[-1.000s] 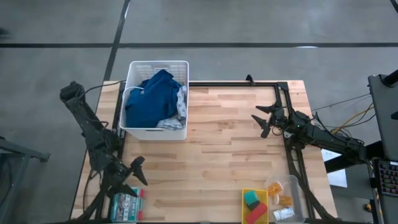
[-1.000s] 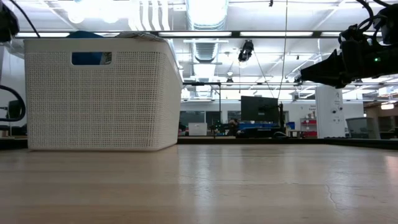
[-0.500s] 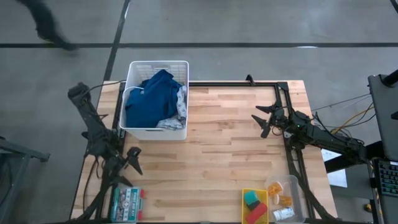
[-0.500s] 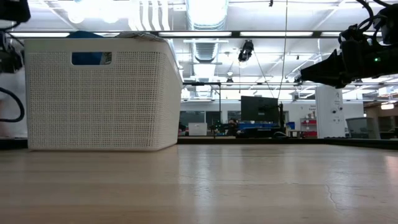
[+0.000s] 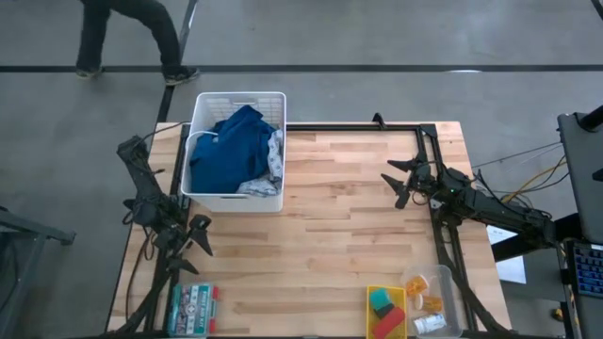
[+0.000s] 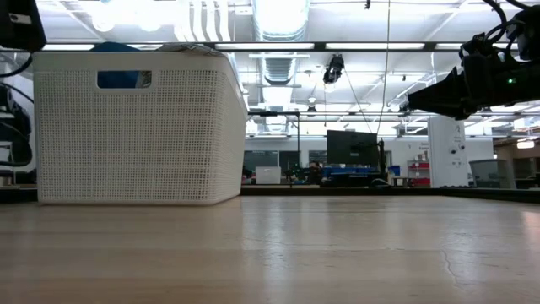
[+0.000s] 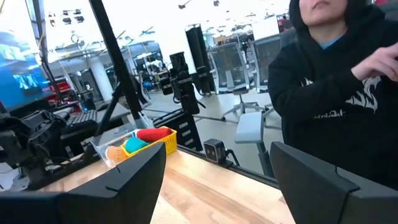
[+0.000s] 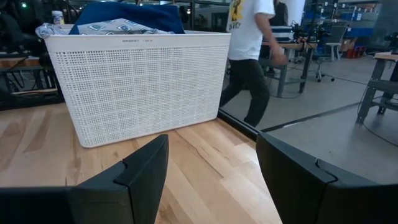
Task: Pick & Place Medicine items
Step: Return to Home Position
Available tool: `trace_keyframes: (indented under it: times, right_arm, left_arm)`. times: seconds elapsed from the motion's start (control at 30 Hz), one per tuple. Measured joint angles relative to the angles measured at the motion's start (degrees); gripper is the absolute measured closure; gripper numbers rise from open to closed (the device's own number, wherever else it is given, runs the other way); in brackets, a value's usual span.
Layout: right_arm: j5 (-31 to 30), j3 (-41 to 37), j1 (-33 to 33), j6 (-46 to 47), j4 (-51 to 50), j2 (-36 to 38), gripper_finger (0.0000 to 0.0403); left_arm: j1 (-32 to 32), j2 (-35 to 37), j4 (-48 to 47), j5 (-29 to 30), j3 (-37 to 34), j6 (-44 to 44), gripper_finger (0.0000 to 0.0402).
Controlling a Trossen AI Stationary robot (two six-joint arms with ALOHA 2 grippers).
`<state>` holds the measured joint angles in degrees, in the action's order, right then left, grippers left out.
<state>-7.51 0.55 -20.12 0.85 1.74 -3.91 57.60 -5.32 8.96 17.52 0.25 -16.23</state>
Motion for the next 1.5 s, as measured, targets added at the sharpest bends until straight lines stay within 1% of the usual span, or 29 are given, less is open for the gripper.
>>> trace_keyframes:
  times: [0.13, 0.27, 0.37, 0.43, 0.5, 0.63, 0.67, 0.73, 0.77, 0.8, 0.97, 1.03, 1.1, 1.5]
  right_arm:
    - [0.0, 0.0, 0.0, 0.0, 0.0, 0.0, 0.0165]
    - [0.0, 0.0, 0.0, 0.0, 0.0, 0.0, 0.0165]
    - [0.0, 0.0, 0.0, 0.0, 0.0, 0.0, 0.0165]
    - [0.0, 0.0, 0.0, 0.0, 0.0, 0.0, 0.0165]
    - [0.0, 0.0, 0.0, 0.0, 0.0, 0.0, 0.0165]
    - [0.0, 0.0, 0.0, 0.0, 0.0, 0.0, 0.0165]
    - [0.0, 0.0, 0.0, 0.0, 0.0, 0.0, 0.0165]
    - [0.0, 0.0, 0.0, 0.0, 0.0, 0.0, 0.0165]
    - [0.0, 0.0, 0.0, 0.0, 0.0, 0.0, 0.0165]
    - [0.0, 0.0, 0.0, 0.0, 0.0, 0.0, 0.0165]
    - [0.0, 0.0, 0.0, 0.0, 0.0, 0.0, 0.0165]
    - [0.0, 0.0, 0.0, 0.0, 0.0, 0.0, 0.0165]
    - [0.0, 0.0, 0.0, 0.0, 0.0, 0.0, 0.0165]
    - [0.0, 0.0, 0.0, 0.0, 0.0, 0.0, 0.0165]
  left_arm:
    - [0.0, 2.8, -4.3, 0.0, 0.0, 0.2, 0.0108]
    - [0.0, 4.9, -5.6, 0.1, 0.0, 0.4, 0.0108]
    - [0.0, 5.4, -5.1, 2.5, 0.0, 1.1, 0.0108]
    - [0.0, 5.4, -5.1, 5.6, 0.0, 2.2, 0.0108]
    - [0.0, 5.4, -4.8, 10.3, 0.0, 4.6, 0.0108]
    - [0.0, 5.4, -4.8, 25.3, 0.0, 12.2, 0.0108]
    - [0.0, 5.3, -5.0, 27.6, 0.0, 13.2, 0.0108]
    - [0.1, 4.9, -5.2, 28.5, 0.0, 13.6, 0.0108]
    - [0.1, 4.6, -5.2, 27.5, 0.0, 13.2, 0.0108]
    - [0.1, 4.3, -5.1, 25.1, 0.0, 12.1, 0.0108]
    - [0.1, 3.6, -5.2, 4.3, -0.1, 2.6, 0.0108]
    - [0.1, 3.6, -5.6, -0.5, -0.1, 0.9, 0.0108]
    - [0.1, 3.6, -5.7, -1.8, -0.1, 0.8, 0.0108]
    - [0.1, 3.6, -5.8, -2.1, -0.1, 1.2, 0.0108]
